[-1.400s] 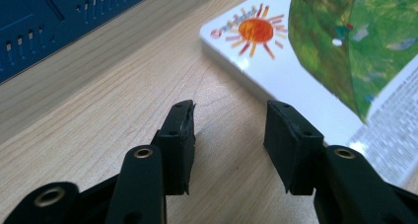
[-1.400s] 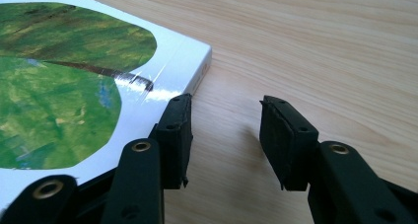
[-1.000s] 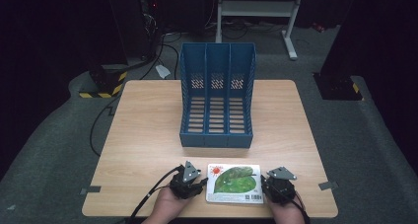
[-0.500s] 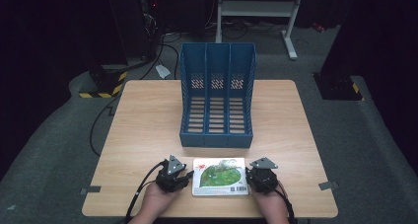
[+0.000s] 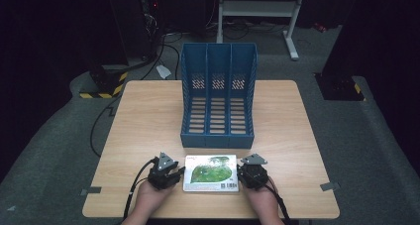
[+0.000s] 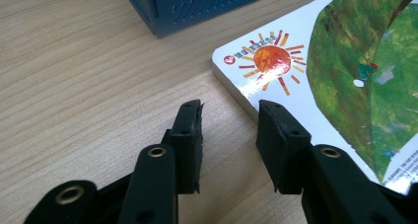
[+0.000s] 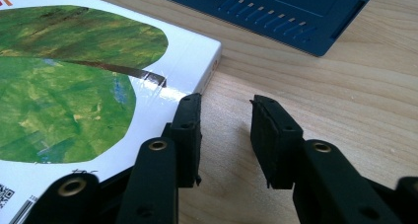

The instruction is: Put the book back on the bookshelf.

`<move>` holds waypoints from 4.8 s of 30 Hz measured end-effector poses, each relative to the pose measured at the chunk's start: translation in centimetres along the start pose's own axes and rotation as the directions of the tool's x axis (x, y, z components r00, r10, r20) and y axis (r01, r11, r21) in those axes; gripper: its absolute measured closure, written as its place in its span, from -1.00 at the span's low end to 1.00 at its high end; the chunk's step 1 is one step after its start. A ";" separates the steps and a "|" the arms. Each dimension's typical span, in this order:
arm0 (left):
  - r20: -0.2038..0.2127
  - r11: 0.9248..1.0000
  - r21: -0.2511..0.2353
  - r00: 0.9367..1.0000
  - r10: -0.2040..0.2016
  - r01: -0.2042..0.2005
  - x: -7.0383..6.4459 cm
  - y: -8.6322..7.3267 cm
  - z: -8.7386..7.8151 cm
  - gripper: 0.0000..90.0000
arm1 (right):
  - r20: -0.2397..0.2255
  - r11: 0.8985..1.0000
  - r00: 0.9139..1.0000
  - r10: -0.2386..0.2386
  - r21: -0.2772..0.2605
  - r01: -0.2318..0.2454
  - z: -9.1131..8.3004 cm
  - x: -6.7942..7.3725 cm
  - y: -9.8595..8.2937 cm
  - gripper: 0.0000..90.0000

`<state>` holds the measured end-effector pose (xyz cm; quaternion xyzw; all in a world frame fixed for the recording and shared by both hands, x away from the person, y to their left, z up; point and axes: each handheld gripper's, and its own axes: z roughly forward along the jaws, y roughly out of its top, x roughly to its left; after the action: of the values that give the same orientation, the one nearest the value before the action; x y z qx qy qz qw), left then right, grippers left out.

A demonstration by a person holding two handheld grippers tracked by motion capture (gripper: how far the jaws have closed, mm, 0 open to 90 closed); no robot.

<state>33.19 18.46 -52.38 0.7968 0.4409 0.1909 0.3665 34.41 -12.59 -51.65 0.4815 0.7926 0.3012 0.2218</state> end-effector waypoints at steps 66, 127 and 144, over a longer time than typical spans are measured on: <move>0.090 0.989 -0.039 0.986 -0.139 0.142 -2.9 0.6 0.3 -0.20 | -0.261 0.995 0.960 -0.103 -0.039 0.096 -2.6 3.0 -3.3 -0.54; 0.286 0.993 -0.084 0.957 -0.052 0.079 -1.8 1.5 -0.3 0.14 | -0.270 0.995 0.959 -0.090 -0.076 0.072 -3.9 2.3 -3.3 -0.41; 0.276 0.983 -0.181 0.958 0.072 -0.022 -2.3 1.1 -1.4 0.35 | -0.242 0.986 0.970 -0.038 -0.167 -0.003 -3.5 -0.1 -1.2 -0.37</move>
<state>31.72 16.76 -50.59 0.7908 0.3465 0.1225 0.4895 31.43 -14.00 -49.92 0.4134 0.7904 0.4212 0.1645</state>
